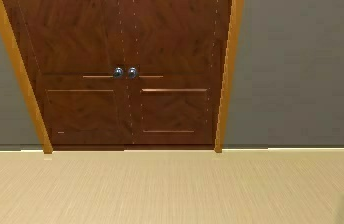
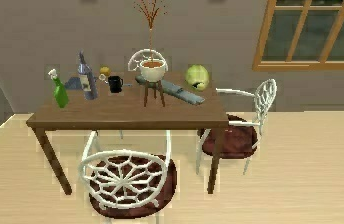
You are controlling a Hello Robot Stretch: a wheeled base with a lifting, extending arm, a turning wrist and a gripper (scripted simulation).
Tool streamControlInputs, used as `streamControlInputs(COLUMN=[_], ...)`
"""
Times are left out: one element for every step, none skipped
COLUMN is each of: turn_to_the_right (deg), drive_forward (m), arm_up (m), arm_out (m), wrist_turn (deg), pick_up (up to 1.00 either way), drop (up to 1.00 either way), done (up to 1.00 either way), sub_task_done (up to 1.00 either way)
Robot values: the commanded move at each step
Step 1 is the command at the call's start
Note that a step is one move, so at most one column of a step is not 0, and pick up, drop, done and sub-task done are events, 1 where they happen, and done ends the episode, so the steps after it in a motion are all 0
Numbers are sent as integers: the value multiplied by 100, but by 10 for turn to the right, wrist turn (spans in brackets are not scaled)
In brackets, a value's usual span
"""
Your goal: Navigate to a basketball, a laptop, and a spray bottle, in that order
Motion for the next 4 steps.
streamControlInputs(turn_to_the_right=[-30,0,450,210], drive_forward=[0,5,0,0], arm_up=[0,0,0,0], arm_out=[0,0,0,0], wrist_turn=[0,0,0,0], pick_up=[0,0,0,0], drop=[0,0,0,0], done=[0,0,0,0], sub_task_done=[0,0,0,0])
